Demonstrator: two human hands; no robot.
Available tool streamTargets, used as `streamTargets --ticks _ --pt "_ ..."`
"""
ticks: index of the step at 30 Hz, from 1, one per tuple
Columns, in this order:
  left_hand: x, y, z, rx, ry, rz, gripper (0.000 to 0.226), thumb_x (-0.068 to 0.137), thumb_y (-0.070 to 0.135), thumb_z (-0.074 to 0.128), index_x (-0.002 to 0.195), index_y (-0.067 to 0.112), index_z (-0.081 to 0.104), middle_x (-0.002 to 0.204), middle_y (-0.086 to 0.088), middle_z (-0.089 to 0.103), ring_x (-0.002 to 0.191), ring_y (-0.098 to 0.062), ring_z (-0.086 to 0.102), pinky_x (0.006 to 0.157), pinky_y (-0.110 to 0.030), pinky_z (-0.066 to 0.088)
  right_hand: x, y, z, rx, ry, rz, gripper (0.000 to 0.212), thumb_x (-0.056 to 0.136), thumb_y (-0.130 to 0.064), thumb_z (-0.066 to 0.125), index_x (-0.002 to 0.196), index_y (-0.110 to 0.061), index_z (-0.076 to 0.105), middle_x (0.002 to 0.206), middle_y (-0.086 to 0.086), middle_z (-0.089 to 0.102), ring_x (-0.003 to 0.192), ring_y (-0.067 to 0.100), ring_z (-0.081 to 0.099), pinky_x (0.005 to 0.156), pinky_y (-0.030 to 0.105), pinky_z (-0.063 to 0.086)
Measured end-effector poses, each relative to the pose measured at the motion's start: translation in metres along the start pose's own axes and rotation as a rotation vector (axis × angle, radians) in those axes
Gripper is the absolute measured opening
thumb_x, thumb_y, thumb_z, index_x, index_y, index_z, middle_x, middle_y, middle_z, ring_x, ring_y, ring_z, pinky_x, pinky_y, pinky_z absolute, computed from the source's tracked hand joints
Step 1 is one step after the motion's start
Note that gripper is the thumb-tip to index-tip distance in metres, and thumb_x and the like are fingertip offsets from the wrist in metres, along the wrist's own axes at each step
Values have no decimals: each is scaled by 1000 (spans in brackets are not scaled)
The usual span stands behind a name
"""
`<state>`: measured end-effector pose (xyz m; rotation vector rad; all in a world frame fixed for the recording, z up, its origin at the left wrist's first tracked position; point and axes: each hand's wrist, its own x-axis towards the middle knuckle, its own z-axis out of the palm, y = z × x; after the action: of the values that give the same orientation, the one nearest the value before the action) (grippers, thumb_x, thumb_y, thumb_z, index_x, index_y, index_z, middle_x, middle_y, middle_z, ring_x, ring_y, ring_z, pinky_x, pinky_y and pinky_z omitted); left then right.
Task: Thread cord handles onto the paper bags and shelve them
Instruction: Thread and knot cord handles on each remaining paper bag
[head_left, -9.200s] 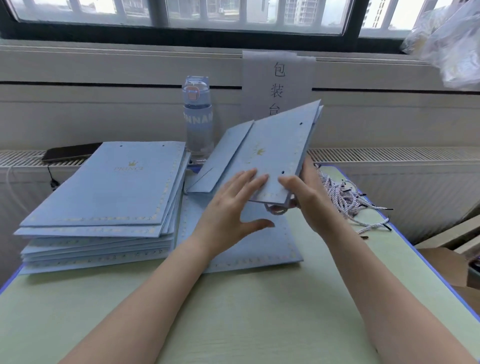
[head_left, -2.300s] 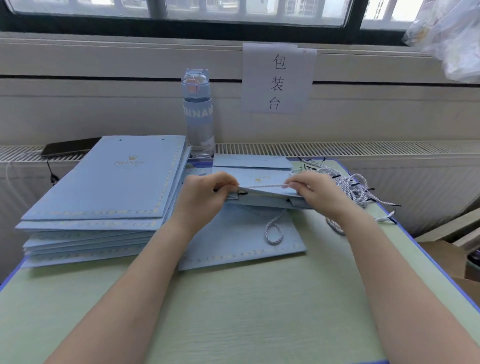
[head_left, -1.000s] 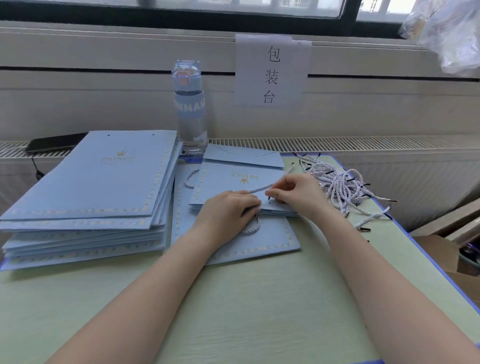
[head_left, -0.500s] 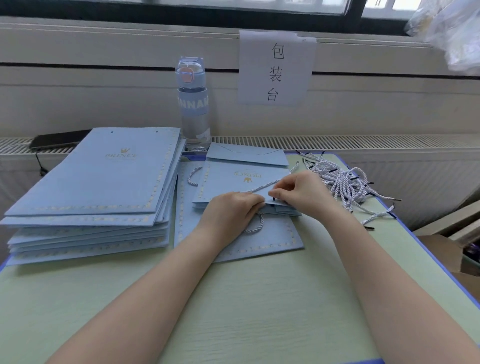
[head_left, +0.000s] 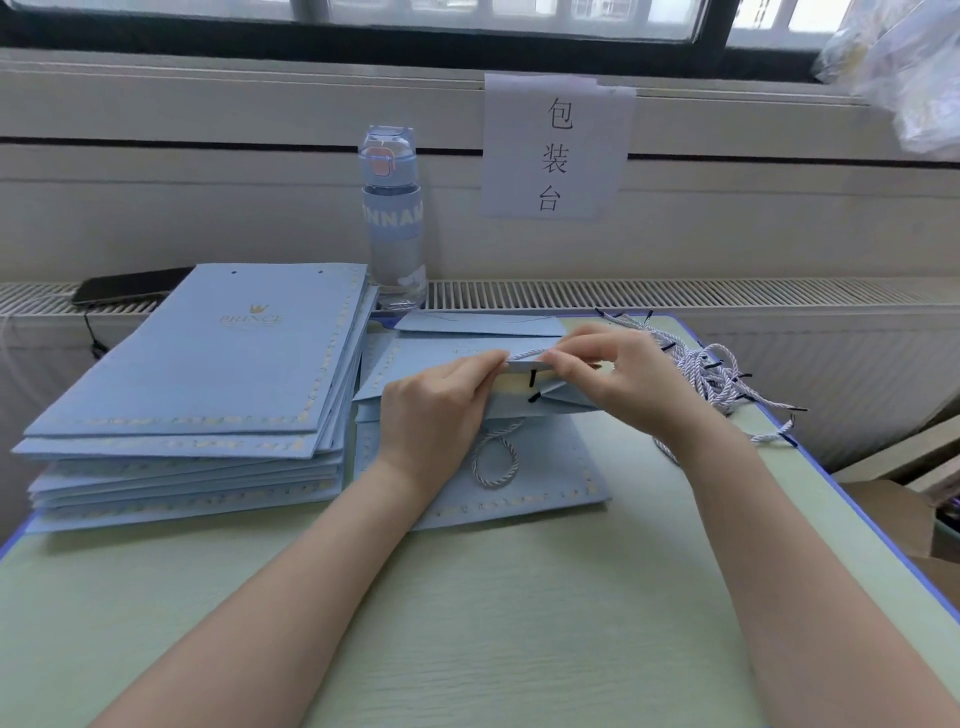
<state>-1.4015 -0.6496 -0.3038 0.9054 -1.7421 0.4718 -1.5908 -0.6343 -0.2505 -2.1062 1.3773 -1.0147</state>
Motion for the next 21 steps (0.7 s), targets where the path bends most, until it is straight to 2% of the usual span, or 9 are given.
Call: streamTargets --ticks 1,3,6,10,13,15,17,18,21 --pt "1 1 -1 15 -2 -3 19 86 22 59 89 14 77 71 2 73 51 -17 65 41 -20 44 0 0 -1 -10 -32 -10 8 87 -20 66 87 -26 71 93 -4 64 80 -1 54 76 14 40" --pt "2 2 -2 23 -12 -11 20 86 22 58 88 15 77 70 3 72 50 -17 64 41 -20 42 0 3 -2 -52 -107 -17 17 82 -19 71 92 -31 67 97 -7 62 88 -3 55 81 12 41" --pt "2 2 -3 -7 -48 -18 21 87 24 57 90 16 77 70 2 73 50 -18 65 40 -22 46 2 9 2 -135 -112 -41 16 81 -20 72 96 -25 69 98 -5 62 92 5 57 83 19 42" --pt "0 1 -4 -25 -80 -11 21 88 27 57 90 19 77 71 3 73 51 -18 65 39 -23 46 4 10 8 -176 -50 -74 9 89 -15 63 88 -13 73 92 0 63 77 13 55 71 11 39" --pt "0 3 -3 -30 -106 -7 19 86 25 59 88 19 77 71 4 73 51 -17 64 39 -22 45 6 9 8 -235 -41 -100 13 90 -7 59 89 -4 72 90 4 63 69 3 50 66 7 35" --pt "-2 3 -2 -65 -128 -2 18 86 23 59 88 18 76 73 4 73 54 -17 65 40 -24 47 7 9 13 -274 -23 -96 15 92 -3 55 89 1 70 90 8 62 67 5 46 66 6 32" --pt "-1 0 -1 -154 -147 6 18 88 20 58 91 14 75 84 3 74 65 -19 68 49 -30 53 8 11 19 -303 13 -76 18 93 -3 52 90 3 69 91 9 62 74 13 46 68 12 29" --pt "-1 -1 -1 -171 -143 27 18 89 19 58 91 12 75 91 1 74 73 -19 69 59 -33 55 9 12 22 -305 48 -65 19 94 -4 51 90 3 69 89 9 61 77 16 47 70 16 29" --pt "-1 -1 2 -49 -63 98 12 88 19 64 85 13 75 104 -3 71 95 -21 62 87 -34 45 10 11 27 -247 211 -56 19 93 -3 51 88 4 68 81 7 57 75 21 48 67 21 28"
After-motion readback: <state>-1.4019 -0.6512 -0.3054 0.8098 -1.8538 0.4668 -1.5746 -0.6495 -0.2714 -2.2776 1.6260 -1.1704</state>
